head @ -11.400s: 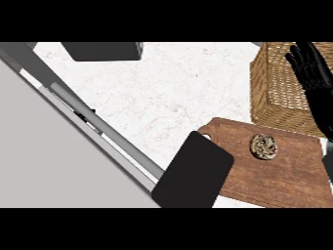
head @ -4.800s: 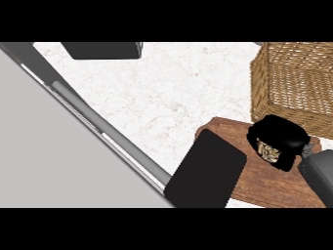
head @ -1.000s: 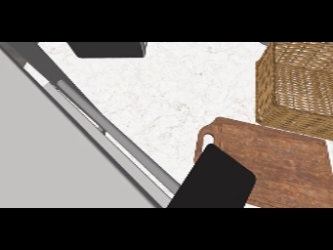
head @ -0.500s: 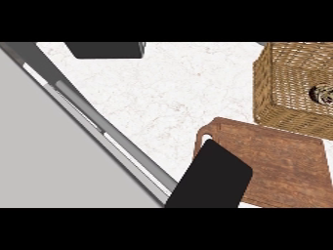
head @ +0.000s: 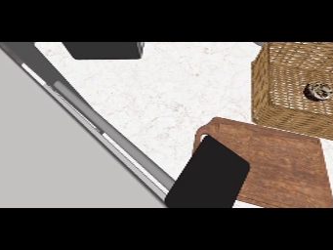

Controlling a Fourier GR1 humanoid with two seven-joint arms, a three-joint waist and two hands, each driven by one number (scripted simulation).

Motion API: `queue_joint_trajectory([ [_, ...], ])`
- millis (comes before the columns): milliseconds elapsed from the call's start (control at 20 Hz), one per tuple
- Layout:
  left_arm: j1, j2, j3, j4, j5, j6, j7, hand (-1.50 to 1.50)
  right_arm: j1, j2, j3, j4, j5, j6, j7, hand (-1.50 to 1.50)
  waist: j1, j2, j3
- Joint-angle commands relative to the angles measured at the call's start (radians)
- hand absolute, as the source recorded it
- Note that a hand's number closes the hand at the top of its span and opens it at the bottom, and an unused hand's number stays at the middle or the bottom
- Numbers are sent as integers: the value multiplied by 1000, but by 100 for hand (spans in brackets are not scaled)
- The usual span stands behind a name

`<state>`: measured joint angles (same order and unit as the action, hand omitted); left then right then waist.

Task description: Pick the cupcake from the cutting board and place it in the basket

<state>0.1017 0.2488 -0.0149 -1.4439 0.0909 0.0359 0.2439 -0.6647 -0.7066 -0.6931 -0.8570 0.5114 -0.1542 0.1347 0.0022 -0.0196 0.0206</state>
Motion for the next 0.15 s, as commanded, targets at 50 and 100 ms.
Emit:
queue_joint_trajectory([
  [50,21,-30,-27,32,-25,18,42,0,57,-95,-58,10,-38,38,26,-150,-8,19,-20],
  [100,26,-48,-26,48,-9,9,16,0,113,-106,-110,36,-84,62,-33,-150,-16,19,-20],
])
